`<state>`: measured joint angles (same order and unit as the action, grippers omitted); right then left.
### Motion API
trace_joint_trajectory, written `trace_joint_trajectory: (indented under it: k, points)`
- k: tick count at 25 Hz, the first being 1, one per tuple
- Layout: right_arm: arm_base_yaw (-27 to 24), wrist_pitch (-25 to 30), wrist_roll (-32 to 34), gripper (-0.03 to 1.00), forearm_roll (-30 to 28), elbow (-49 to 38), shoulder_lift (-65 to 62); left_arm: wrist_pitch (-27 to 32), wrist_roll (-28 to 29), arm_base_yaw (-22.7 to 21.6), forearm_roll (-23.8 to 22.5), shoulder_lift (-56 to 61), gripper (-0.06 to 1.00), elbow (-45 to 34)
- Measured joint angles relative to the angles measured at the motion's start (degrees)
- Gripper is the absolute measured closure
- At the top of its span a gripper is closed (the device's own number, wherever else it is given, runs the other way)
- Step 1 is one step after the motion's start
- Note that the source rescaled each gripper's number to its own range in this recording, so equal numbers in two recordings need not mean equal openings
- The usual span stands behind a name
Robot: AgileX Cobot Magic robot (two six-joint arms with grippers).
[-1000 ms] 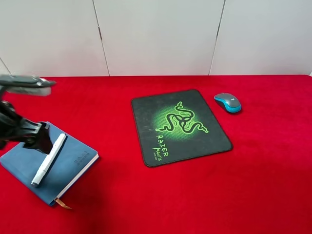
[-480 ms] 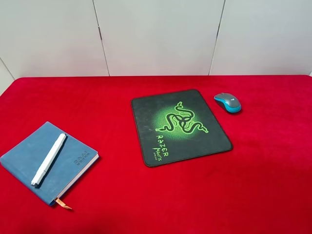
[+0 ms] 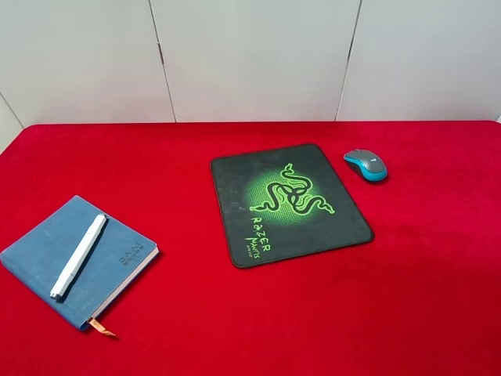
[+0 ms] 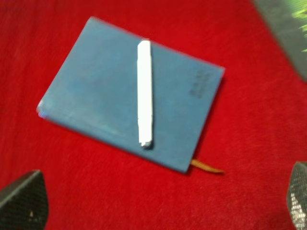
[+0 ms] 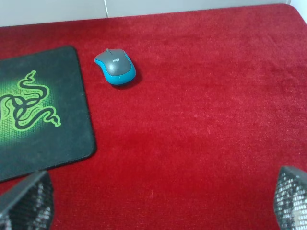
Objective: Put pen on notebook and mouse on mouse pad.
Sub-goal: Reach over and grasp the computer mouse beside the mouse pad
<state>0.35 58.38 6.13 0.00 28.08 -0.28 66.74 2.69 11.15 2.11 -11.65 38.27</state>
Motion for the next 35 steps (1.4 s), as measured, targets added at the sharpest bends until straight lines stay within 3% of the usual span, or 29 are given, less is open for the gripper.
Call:
trace_joint_trajectory:
  k: [4, 17, 24, 35]
  points:
    - [0.0, 0.0, 0.0, -0.03, 0.0, 0.0, 0.0, 0.0, -2.7, -0.3, 1.6, 1.8, -0.06, 0.0]
    - [0.0, 0.0, 0.0, -0.03, 0.0, 0.0, 0.0, -0.5, -7.2, -8.3, 0.0, 2.5, -0.06, -4.8]
    - [0.0, 0.0, 0.0, -0.03, 0.0, 0.0, 0.0, -5.7, -7.6, -10.3, 0.1, 10.0, -0.06, -10.1]
    - [0.0, 0.0, 0.0, -0.03, 0.0, 0.0, 0.0, -5.9, -7.7, -11.1, 0.3, 11.8, -0.06, -10.1]
